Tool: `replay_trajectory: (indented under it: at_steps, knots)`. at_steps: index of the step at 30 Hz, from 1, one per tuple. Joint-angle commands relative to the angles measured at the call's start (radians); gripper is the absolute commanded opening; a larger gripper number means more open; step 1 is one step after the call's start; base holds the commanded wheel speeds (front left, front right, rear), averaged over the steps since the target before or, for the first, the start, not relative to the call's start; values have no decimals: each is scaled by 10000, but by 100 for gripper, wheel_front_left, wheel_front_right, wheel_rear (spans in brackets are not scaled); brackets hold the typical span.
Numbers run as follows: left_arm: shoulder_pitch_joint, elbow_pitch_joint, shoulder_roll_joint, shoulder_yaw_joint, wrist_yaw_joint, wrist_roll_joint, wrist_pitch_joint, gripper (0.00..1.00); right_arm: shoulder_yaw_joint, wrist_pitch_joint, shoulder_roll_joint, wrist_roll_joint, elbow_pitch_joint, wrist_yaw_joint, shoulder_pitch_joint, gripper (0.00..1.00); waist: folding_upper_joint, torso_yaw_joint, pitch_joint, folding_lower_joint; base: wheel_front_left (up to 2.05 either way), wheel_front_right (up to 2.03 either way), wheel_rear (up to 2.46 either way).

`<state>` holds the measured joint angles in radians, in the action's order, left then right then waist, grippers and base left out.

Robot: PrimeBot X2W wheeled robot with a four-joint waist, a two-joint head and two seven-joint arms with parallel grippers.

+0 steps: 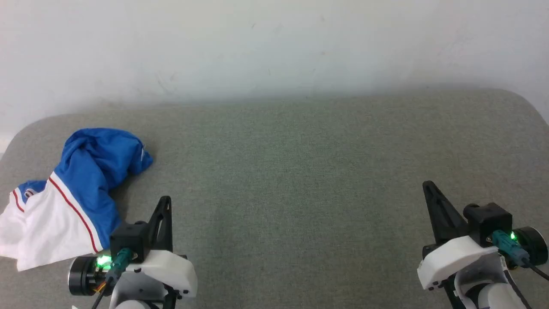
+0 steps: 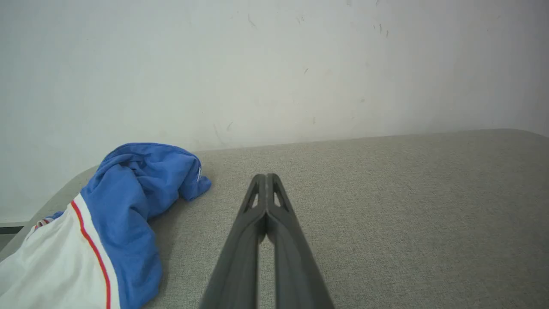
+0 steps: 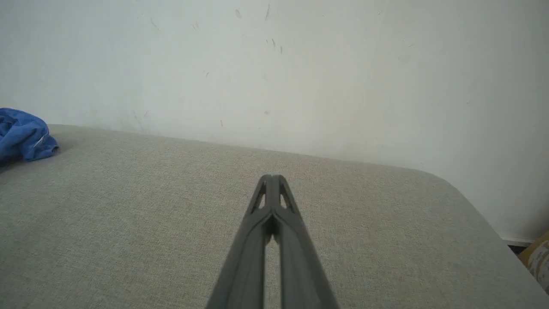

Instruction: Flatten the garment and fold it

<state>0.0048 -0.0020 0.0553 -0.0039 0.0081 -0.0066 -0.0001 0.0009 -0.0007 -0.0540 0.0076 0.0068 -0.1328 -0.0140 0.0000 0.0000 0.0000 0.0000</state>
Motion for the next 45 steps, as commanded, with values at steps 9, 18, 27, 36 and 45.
replay_trajectory:
  at_steps: [9,18,27,36,45]
  knots:
    - [18,-15,3,-3,-5,-8,-55,100,-36,-55,-9,55,15,0,15,100,0,-2,2,0,0,0,0]
    - [98,-87,-1,26,-24,-54,-243,100,-212,-243,-5,202,37,2,79,100,0,-2,11,0,0,0,0]
    - [147,-158,-5,96,-5,-156,-431,100,-383,-430,-2,231,74,3,100,100,0,67,51,0,0,0,0]
    - [190,-165,-9,126,75,-298,-619,100,-524,-618,2,198,69,5,142,100,0,347,62,0,0,0,0]
    - [277,-203,-13,180,140,-431,-808,100,-569,-806,5,169,112,6,176,100,0,927,54,0,0,0,0]
